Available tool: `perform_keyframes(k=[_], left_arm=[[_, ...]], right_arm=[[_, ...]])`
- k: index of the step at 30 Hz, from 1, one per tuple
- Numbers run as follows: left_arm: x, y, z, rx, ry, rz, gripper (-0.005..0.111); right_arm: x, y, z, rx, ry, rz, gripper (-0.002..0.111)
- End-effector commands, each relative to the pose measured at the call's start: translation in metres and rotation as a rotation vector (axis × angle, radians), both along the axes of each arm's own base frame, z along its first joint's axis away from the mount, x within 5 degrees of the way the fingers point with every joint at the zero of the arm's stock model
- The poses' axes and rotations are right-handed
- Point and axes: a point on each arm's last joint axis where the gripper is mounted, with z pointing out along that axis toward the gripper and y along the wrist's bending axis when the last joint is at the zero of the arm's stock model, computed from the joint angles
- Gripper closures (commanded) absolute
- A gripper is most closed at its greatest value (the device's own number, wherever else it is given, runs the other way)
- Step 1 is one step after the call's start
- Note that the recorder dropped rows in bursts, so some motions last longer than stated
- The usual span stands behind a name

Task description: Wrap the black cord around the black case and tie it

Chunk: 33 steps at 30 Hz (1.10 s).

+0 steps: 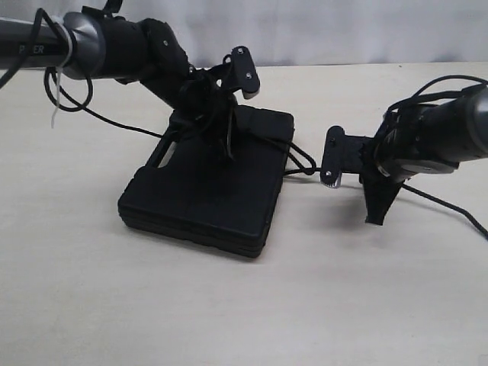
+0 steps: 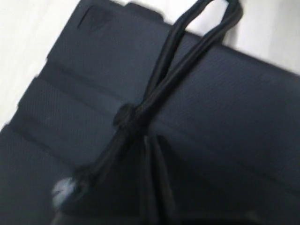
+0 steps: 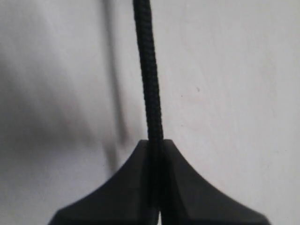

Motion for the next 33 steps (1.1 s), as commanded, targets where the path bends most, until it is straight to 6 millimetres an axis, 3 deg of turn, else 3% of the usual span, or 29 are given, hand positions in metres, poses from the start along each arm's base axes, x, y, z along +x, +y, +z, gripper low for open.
perform_keyframes(k=[1, 6, 15, 20, 23, 29, 33], left_arm=[[0.006, 0.016, -0.002, -0.006, 0.055, 0.068, 0.107], [0.004, 0.017, -0.001, -0.025, 0.095, 0.075, 0.107], [0.004, 0.003, 0.014, -0.226, 0.104, 0.081, 0.107], [0.0, 0.003, 0.013, -0.22, 0.136, 0.049, 0.107], [0.0, 0.008, 0.016, -0.189, 0.136, 0.035, 0.107], [0.005, 0.023, 0.033, -0.206, 0.109, 0.085, 0.107], [0.01, 0.038, 0.042, -0.225, 0.118, 0.149, 0.107]], right_arm=[[-0.014, -0.008, -0.01, -0.065, 0.069, 0.03, 0.104], [-0.017, -0.007, -0.013, -0.078, 0.084, 0.073, 0.104], [-0.015, -0.006, -0.012, -0.081, 0.071, 0.113, 0.104], [-0.01, -0.005, -0.009, -0.067, 0.031, 0.098, 0.103], [-0.004, -0.003, -0.004, -0.032, -0.002, 0.059, 0.091], [-0.003, 0.0, -0.002, -0.034, -0.007, 0.067, 0.045], [-0.006, 0.006, 0.002, -0.009, -0.01, 0.043, 0.036]])
